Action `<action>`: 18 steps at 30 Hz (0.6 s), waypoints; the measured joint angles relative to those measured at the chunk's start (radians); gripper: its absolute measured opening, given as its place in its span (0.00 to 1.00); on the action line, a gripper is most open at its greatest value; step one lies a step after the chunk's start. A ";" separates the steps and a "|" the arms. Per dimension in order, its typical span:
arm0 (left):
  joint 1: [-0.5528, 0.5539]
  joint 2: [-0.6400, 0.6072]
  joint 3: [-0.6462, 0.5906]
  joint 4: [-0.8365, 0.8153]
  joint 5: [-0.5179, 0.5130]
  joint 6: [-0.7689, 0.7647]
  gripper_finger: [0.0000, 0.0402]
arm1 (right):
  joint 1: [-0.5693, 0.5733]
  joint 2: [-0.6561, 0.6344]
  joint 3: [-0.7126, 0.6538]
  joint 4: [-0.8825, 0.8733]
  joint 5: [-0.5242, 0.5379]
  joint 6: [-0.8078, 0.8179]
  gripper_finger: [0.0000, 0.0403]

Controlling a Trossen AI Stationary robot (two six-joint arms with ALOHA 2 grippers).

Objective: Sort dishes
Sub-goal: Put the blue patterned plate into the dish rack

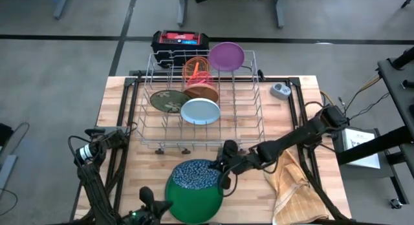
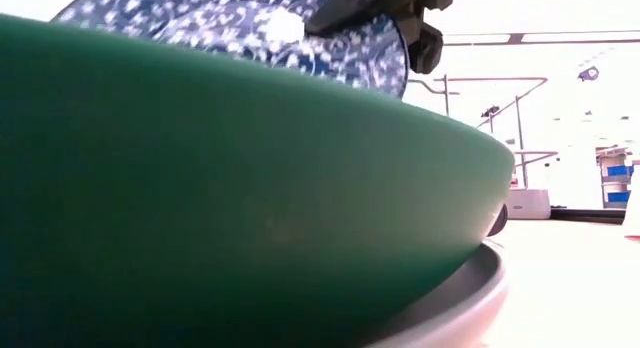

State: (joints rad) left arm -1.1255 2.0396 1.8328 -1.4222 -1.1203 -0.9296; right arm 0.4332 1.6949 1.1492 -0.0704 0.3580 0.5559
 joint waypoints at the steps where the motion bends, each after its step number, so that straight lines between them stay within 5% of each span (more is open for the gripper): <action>1: 0.000 0.000 0.000 -0.024 -0.008 -0.017 0.00 | 0.000 -0.015 0.000 -0.012 0.002 -0.008 0.01; 7: 0.000 -0.005 0.008 -0.147 -0.060 -0.076 0.00 | 0.001 -0.115 0.000 -0.102 0.008 -0.057 0.01; 12: 0.010 -0.033 0.002 -0.148 -0.236 0.011 0.00 | -0.018 -0.217 0.000 -0.113 0.032 -0.146 0.01; 18: 0.011 -0.071 -0.014 -0.149 -0.238 0.091 0.00 | -0.066 -0.324 0.002 -0.081 0.180 -0.294 0.01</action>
State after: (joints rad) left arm -1.1145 1.9684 1.8190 -1.5711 -1.3584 -0.8388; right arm 0.3670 1.3707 1.1507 -0.1517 0.5382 0.2619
